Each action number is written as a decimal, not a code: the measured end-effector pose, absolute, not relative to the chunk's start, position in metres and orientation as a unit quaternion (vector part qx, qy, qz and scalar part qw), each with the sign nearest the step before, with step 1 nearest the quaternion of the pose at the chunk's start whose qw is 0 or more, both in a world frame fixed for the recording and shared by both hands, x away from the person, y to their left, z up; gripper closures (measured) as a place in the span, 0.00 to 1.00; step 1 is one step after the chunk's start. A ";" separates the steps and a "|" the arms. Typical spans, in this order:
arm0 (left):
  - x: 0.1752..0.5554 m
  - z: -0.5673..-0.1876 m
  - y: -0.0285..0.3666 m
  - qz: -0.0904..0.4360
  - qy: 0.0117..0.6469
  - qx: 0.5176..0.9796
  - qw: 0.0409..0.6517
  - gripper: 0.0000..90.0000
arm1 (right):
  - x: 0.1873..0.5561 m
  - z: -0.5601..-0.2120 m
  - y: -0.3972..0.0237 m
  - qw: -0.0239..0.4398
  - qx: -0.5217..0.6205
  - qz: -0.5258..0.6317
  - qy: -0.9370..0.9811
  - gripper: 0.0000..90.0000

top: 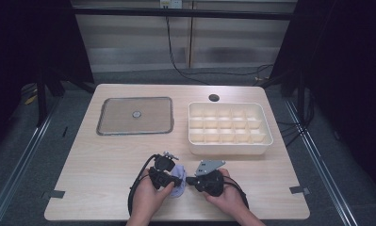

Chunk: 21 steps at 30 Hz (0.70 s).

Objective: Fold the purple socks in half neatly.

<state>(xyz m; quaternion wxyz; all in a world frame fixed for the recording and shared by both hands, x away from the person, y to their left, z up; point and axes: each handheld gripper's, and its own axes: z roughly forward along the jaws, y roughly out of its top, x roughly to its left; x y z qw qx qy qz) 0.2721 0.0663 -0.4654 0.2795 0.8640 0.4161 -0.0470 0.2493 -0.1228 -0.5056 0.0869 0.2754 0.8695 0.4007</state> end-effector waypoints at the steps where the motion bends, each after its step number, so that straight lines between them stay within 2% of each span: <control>1: 0.272 -0.465 0.066 -0.047 0.415 0.865 0.279 0.92 | 0.250 -0.506 -0.124 0.086 0.275 0.399 0.871 1.00; 21: 0.269 -0.467 0.065 -0.042 0.413 0.864 0.284 0.93 | 0.260 -0.486 -0.151 0.091 0.312 0.433 0.841 1.00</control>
